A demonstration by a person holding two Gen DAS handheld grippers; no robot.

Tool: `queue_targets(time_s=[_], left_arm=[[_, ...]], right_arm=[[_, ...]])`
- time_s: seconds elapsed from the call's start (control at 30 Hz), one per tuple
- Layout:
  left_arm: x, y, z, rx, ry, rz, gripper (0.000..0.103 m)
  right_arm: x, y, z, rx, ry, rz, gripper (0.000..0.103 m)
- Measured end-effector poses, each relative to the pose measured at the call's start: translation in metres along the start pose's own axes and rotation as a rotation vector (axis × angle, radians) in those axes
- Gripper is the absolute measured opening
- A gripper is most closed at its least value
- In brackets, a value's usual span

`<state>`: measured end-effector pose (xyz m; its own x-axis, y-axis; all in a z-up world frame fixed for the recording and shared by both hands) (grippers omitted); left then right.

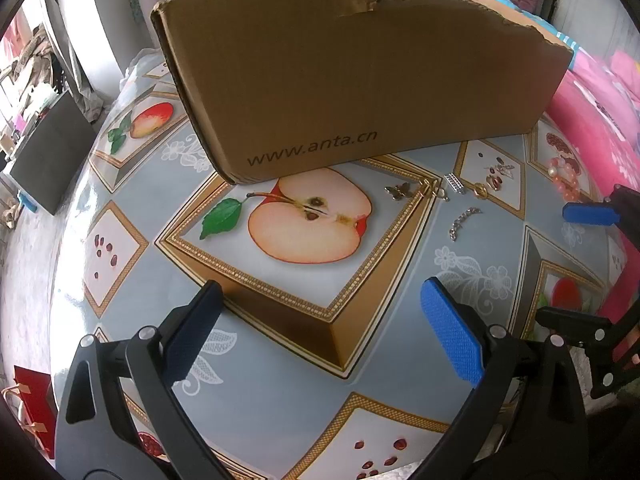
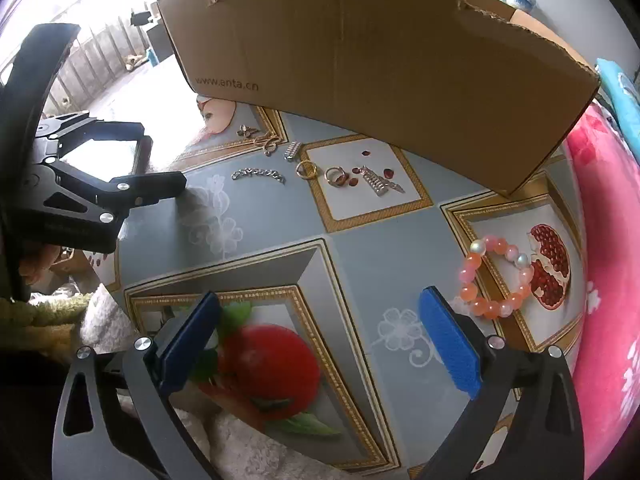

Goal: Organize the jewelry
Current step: 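Move both tools toward the small jewelry pieces beside the box, then close the left tool on a small gold earring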

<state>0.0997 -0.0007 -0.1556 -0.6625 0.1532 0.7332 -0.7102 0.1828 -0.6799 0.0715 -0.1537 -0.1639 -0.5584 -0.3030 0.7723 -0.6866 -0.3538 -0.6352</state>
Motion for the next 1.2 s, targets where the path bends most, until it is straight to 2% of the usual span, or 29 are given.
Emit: queue_targets(time_s=[0.23,0.33,0.47,0.5,0.53,0.57,0.63,0.67,0.73,0.9,0.97,1.2], left_arm=[[0.002,0.001,0.001,-0.003,0.006,0.015,0.096],[0.004,0.001,0.002,0.001,0.01,0.013,0.096],[0.024,-0.012,0.016,-0.012,0.088,0.108,0.095],[0.027,-0.014,0.02,-0.012,0.106,0.121,0.093],[0.032,-0.017,0.028,-0.01,0.141,0.138,0.085],[0.033,-0.018,0.032,-0.006,0.162,0.141,0.073],[0.031,-0.018,0.044,0.017,0.22,0.123,0.064],[0.027,-0.016,0.049,0.028,0.246,0.099,0.055],[0.019,-0.012,0.058,0.035,0.272,0.059,0.046],[0.009,-0.011,0.07,0.039,0.281,0.036,0.037],[0.004,-0.014,0.074,0.04,0.28,0.034,0.029],[-0.006,-0.027,0.089,0.011,0.275,0.034,0.028]], right_arm=[[-0.004,-0.005,0.003,-0.064,-0.001,-0.058,0.097],[0.004,-0.015,0.002,-0.113,-0.036,-0.001,0.097],[0.018,-0.029,0.012,-0.134,-0.012,0.093,0.096],[0.02,-0.031,0.014,-0.142,-0.013,0.11,0.093],[0.022,-0.033,0.017,-0.155,-0.015,0.128,0.091],[0.024,-0.035,0.021,-0.176,-0.017,0.146,0.087],[0.024,-0.037,0.027,-0.202,-0.01,0.16,0.08],[0.022,-0.036,0.028,-0.209,-0.01,0.159,0.076],[0.021,-0.031,0.032,-0.222,-0.011,0.158,0.073],[0.016,-0.027,0.029,-0.235,-0.014,0.17,0.069],[0.015,-0.028,0.029,-0.24,-0.018,0.172,0.069],[0.013,-0.028,0.039,-0.265,-0.019,0.18,0.067]])
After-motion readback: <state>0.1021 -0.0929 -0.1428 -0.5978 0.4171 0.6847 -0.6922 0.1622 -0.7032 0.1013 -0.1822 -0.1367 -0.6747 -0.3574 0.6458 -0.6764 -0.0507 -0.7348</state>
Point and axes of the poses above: each gripper's, at about its wrist camera, not at the fingertips, and x roughly against the way its jaws point, z to its right, y to its underside, the point moved 9 cm from there along -x, roughly the way its jaws point, and after that the axes turned 12 degrees about z, right-handed, at the moved point
